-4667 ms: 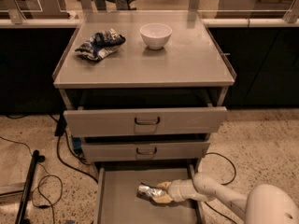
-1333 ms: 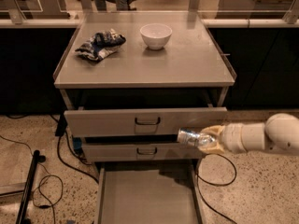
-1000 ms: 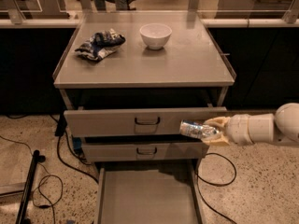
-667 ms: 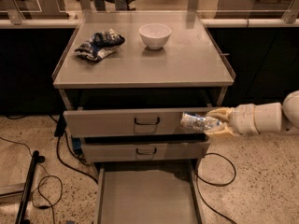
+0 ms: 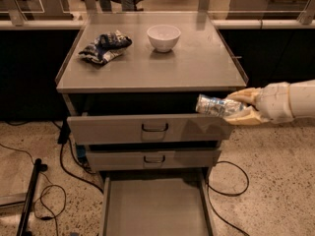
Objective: Pick redbull can from bottom drawer and place on counter
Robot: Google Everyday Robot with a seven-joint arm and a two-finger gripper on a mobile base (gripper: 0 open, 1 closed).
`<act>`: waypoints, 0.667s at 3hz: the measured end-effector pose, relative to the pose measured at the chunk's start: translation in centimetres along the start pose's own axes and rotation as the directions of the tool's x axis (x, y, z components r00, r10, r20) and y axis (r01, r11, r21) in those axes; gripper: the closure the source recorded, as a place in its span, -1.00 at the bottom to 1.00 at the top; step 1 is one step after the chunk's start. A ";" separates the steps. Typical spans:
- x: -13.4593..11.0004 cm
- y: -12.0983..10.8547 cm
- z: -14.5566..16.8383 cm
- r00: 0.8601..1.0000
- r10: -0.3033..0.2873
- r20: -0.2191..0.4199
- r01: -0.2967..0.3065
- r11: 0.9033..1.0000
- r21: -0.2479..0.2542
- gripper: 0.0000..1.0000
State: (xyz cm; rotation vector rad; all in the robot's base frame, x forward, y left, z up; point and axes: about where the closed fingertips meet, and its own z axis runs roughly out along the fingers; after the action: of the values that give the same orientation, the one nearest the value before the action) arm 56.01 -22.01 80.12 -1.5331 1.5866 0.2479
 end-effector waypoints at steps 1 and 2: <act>-4.1 -1.8 -3.4 0.999 -0.045 0.014 0.044 0.998 0.034 1.00; -6.2 -2.7 -5.2 0.996 -0.080 0.038 0.077 0.994 0.078 1.00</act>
Offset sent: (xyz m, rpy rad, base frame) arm -0.0137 -0.0027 0.1159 0.0272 -0.1848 -0.0005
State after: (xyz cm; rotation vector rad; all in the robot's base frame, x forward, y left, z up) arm 55.08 -21.75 88.60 -1.5185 1.4839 0.1722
